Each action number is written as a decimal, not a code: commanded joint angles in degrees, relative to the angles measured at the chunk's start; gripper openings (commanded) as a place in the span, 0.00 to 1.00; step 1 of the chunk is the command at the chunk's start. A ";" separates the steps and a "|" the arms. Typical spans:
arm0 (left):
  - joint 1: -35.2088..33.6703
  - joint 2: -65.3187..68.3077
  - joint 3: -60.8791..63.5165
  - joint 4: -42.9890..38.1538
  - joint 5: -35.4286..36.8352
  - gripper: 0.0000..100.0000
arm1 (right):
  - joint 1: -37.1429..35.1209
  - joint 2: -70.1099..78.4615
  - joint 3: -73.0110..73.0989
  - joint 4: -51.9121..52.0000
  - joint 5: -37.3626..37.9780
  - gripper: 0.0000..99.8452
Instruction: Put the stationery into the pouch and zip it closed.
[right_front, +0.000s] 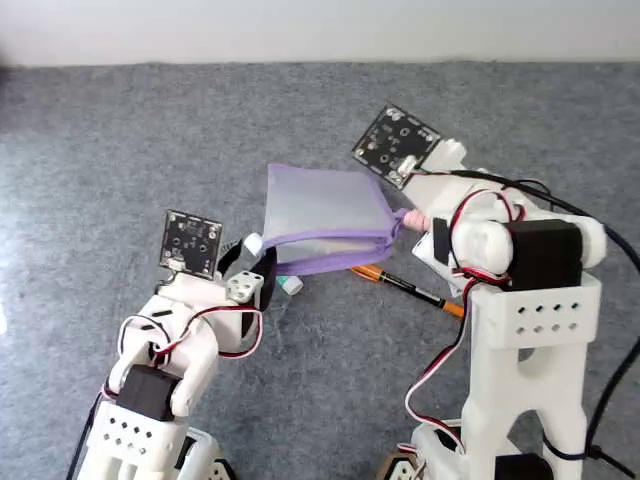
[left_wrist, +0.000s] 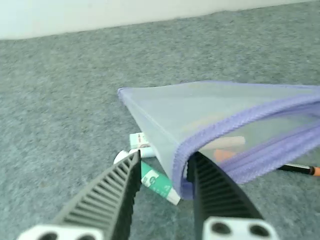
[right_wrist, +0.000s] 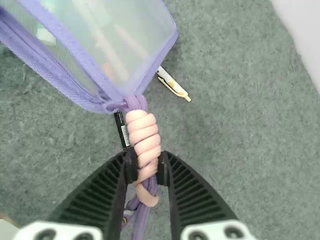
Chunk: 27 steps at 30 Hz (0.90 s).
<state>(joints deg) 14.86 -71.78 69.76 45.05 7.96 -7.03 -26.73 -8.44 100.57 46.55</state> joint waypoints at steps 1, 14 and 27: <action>0.53 0.35 -0.40 -4.13 0.62 0.14 | -0.40 -2.15 -0.26 2.33 -0.62 0.01; 0.53 0.35 6.20 -6.42 1.23 0.14 | -0.40 -2.15 -0.44 2.33 -0.62 0.01; 0.97 0.26 2.51 -1.67 0.88 0.01 | -0.22 -5.32 -0.18 2.33 -0.62 0.01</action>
<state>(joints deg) 15.47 -71.78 77.93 38.81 8.48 -7.38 -29.80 -8.35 100.57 46.55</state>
